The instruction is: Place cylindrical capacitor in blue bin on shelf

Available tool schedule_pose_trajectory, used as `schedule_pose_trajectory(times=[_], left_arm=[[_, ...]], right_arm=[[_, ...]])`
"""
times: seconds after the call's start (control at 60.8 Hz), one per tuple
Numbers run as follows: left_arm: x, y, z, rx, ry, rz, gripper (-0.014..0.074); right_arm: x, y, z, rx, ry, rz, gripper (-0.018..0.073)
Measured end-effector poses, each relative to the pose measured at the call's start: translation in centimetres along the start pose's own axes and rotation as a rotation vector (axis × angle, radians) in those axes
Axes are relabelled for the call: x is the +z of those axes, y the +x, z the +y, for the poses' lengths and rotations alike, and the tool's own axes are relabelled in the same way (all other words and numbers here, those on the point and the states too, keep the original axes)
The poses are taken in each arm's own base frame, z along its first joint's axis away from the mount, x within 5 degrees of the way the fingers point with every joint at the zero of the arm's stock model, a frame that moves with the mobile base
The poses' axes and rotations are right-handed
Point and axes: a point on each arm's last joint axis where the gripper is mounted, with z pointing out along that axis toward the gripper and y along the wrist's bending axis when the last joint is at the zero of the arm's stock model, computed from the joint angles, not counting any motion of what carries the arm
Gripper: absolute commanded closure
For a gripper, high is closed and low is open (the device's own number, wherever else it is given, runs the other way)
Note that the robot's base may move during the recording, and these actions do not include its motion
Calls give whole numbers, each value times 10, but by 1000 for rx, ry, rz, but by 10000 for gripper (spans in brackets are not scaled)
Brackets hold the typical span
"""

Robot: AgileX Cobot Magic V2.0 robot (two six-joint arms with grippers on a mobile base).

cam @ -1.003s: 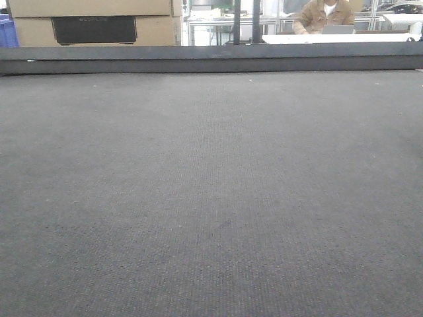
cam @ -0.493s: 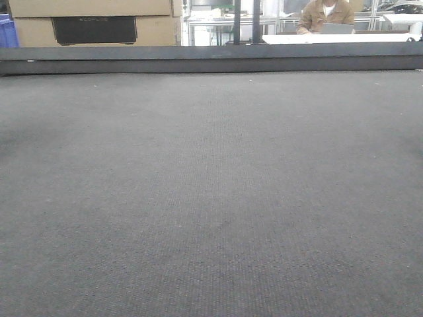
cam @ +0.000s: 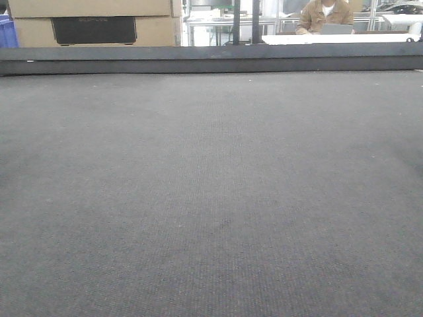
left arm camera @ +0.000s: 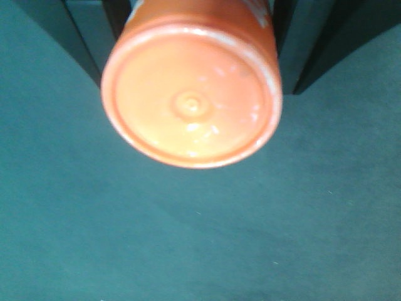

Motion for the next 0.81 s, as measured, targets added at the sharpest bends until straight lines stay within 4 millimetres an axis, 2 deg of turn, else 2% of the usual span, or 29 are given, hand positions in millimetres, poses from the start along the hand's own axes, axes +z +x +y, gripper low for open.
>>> schedule_pose_trajectory(times=[0.115, 0.279, 0.542, 0.625, 0.805], left_arm=[[-20, 4, 0, 3, 12, -27, 708], [-39, 7, 2, 15, 9, -80, 708], [-44, 9, 4, 24, -2, -93, 708], [-44, 9, 4, 24, -3, -91, 708], [-43, 9, 4, 28, -8, -90, 708]], right_arm=[[-10, 0, 2, -13, -13, -7, 721], [-46, 0, 3, -15, -18, -77, 721], [-109, 1, 3, -17, -24, -260, 721], [-120, 1, 3, -18, -25, -296, 721], [-122, 3, 3, -15, -28, -285, 721]])
